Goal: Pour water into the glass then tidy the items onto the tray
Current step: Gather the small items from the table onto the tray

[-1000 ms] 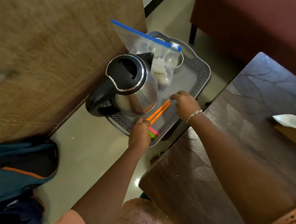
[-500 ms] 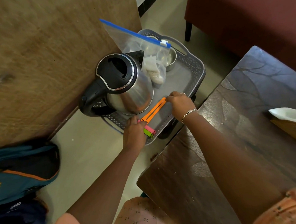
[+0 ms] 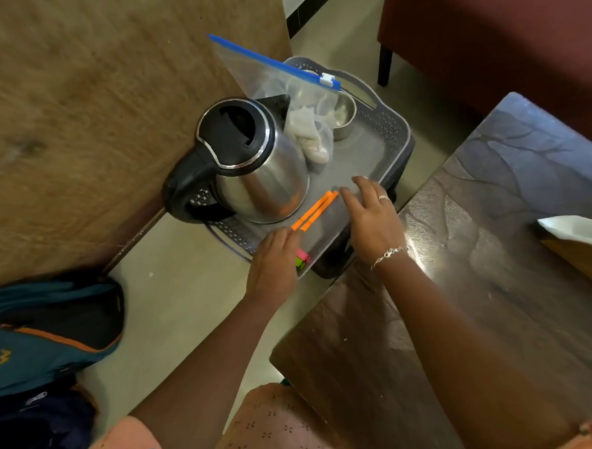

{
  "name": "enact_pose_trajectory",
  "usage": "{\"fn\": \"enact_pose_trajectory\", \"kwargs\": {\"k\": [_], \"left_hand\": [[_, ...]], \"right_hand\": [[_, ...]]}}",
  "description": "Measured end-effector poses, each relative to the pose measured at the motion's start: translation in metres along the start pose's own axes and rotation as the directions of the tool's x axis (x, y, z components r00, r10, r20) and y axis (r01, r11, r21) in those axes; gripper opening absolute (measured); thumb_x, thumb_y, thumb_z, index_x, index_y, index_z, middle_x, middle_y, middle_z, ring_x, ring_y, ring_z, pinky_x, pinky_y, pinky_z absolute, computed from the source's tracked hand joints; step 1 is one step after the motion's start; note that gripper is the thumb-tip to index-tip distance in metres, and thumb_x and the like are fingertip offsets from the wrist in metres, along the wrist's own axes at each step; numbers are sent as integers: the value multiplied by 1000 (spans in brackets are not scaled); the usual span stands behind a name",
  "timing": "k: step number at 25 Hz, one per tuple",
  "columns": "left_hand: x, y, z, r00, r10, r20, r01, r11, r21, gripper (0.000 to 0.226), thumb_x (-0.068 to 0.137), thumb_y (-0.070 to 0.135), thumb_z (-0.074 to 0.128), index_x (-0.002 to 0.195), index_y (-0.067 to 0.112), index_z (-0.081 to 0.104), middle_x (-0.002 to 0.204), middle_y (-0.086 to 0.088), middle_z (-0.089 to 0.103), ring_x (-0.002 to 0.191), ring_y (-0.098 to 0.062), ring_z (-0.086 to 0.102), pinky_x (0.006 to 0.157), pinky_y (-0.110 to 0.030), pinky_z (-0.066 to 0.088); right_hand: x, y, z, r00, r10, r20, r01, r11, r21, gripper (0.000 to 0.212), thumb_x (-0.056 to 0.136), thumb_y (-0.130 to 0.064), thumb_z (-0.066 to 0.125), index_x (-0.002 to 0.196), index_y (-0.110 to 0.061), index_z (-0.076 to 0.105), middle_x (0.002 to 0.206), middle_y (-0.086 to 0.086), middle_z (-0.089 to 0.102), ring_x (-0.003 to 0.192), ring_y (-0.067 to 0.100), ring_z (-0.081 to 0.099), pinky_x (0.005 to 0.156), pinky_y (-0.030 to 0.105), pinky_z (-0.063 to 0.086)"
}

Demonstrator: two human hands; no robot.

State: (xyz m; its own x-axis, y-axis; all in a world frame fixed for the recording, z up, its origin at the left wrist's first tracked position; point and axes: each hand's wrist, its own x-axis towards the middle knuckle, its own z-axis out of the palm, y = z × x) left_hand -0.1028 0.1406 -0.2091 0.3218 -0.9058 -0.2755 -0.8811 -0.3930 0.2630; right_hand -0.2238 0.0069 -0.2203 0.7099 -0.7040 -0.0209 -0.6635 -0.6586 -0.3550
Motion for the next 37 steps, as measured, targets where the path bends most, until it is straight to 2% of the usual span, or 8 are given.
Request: {"fn": "enact_pose_trajectory", "kwargs": {"k": [4,11,21,24,27,30,34,37], "left_hand": [[-10,49,3,980,166,-109,-153,981,118,51,88,22,57,132,1,45,136,-22,48,129,-37,44,106,-48,39],[-47,181,53,949,312,46,-316,939,140,76,89,46,48,146,10,13,154,-20,11,143,-34,10,116,-47,13],[-118,375,130,751,606,264,-647,754,111,74,92,49,40,147,11,6,156,-16,0,145,-29,-2,117,-41,0],[-135,414,145,715,617,328,-675,732,94,57,93,45,40,140,13,30,151,-13,26,142,-27,15,117,-44,12],[-157,451,163,723,569,391,-666,725,176,40,94,43,40,118,13,47,125,-7,53,117,-24,45,97,-42,31],[-168,478,182,765,476,433,-598,775,204,42,91,44,47,115,10,48,119,-9,58,111,-26,52,90,-39,36],[-173,493,198,802,375,465,-517,826,226,42,88,41,54,116,10,48,119,-11,60,109,-28,56,91,-41,40],[-172,492,200,796,377,473,-516,832,205,33,89,31,53,114,10,50,117,-12,60,107,-30,58,88,-39,42]], "right_hand": [[-63,24,-11,990,130,-60,-135,988,-75,57,80,-17,65,131,-3,45,138,31,40,127,47,39,103,53,36],[-201,103,-46,925,380,12,-376,917,-132,72,87,-35,55,144,-11,18,152,25,9,142,39,7,111,42,0],[-401,212,-102,736,672,-80,-677,732,-77,67,77,-26,69,134,-2,41,140,34,35,129,47,35,105,54,26],[-440,233,-108,666,739,-104,-741,671,22,57,82,-19,63,132,-2,43,142,29,36,131,44,36,109,52,28],[-481,262,-115,449,875,-183,-861,478,172,36,77,-5,61,113,-1,59,121,25,57,111,43,53,94,48,42],[-511,295,-117,300,952,-56,-927,305,217,22,79,-4,57,101,-2,62,108,22,59,102,39,52,85,40,39],[-523,316,-111,325,940,106,-937,305,173,17,82,-10,60,98,-5,57,106,16,58,101,36,52,74,36,41],[-521,320,-108,343,929,136,-933,321,160,18,80,-9,61,98,-8,56,105,14,59,99,35,53,71,35,41]]}}
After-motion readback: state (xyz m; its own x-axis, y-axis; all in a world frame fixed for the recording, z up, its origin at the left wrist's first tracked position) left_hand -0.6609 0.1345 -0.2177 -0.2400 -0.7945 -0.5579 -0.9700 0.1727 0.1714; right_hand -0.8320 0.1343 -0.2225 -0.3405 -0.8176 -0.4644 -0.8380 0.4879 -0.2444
